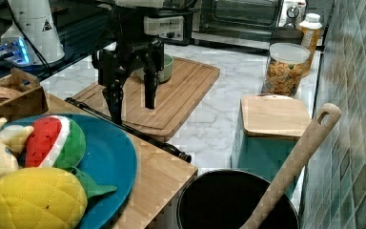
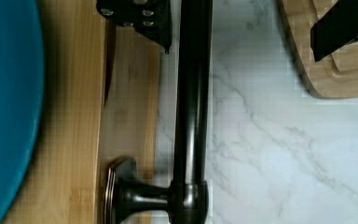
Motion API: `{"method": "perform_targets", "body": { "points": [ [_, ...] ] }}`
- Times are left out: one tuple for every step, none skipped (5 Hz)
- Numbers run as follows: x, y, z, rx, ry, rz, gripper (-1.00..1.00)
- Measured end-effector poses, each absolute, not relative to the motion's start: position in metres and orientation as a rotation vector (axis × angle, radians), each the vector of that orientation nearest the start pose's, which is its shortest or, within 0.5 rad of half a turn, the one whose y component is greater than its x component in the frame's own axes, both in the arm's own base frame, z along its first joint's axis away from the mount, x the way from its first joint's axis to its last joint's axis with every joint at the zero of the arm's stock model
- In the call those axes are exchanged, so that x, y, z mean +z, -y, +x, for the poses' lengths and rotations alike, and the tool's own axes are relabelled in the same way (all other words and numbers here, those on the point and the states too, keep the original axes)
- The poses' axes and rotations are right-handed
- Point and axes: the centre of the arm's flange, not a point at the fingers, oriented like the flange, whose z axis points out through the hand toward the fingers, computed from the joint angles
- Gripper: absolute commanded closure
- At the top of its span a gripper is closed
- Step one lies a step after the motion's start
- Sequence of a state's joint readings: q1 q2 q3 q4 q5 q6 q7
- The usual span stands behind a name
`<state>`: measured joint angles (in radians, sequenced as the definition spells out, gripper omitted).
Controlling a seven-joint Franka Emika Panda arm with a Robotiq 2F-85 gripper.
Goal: Open the drawer.
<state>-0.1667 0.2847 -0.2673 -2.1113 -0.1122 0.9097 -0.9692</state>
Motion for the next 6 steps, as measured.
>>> {"method": "perform_targets", "body": {
  "points": [
    [0.293,0.243,0.534,-0.104,-0.234,-3.309,-1.0],
    [0.293,0.246,0.533,-0.105,-0.25,-3.305,-1.0],
    [0.285,0.256,0.533,-0.127,-0.348,-3.264,-1.0],
    [0.265,0.268,0.537,-0.119,-0.415,-3.242,-1.0],
    [0.263,0.266,0.543,-0.12,-0.405,-3.243,-1.0],
    [0.26,0.263,0.543,-0.095,-0.399,-3.236,-1.0]
  ]
}}
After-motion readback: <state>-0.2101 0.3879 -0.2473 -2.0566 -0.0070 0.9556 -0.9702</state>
